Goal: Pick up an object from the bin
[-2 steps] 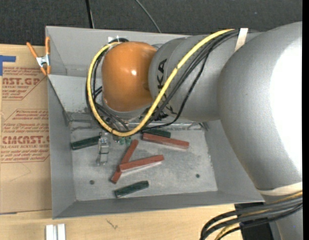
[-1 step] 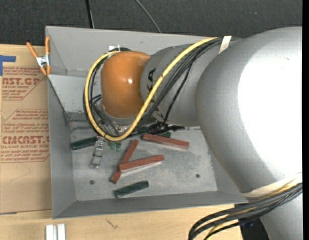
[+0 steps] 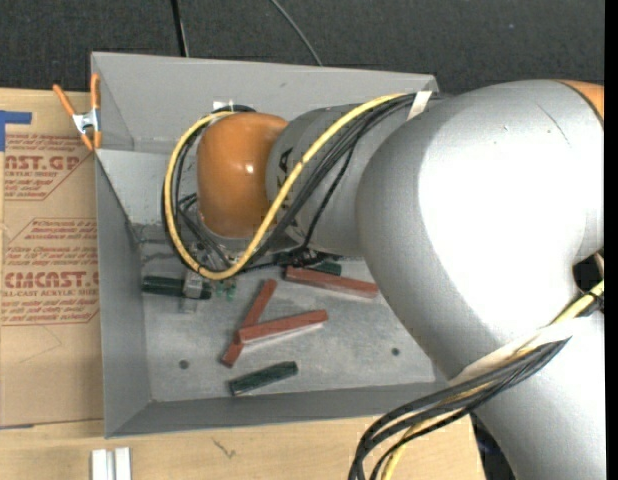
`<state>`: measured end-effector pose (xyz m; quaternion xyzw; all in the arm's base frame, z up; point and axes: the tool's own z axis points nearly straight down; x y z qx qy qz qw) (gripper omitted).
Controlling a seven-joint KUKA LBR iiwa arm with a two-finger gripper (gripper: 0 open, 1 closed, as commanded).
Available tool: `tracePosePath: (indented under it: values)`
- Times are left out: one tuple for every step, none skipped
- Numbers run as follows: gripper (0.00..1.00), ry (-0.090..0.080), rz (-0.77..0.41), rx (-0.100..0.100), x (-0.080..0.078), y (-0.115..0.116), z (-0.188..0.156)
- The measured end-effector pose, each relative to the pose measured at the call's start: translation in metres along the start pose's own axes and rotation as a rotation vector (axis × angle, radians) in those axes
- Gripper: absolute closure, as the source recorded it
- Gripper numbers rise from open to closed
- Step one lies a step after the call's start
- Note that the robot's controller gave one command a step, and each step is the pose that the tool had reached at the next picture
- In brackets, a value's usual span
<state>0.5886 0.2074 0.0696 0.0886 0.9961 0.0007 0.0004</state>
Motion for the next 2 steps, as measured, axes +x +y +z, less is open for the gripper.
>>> tracePosePath:
  values:
    - [1.00, 0.000, 0.000, 0.000, 0.000, 0.000, 0.000]
    - [1.00, -0.005, 0.090, -0.002, 0.008, -0.003, -0.175]
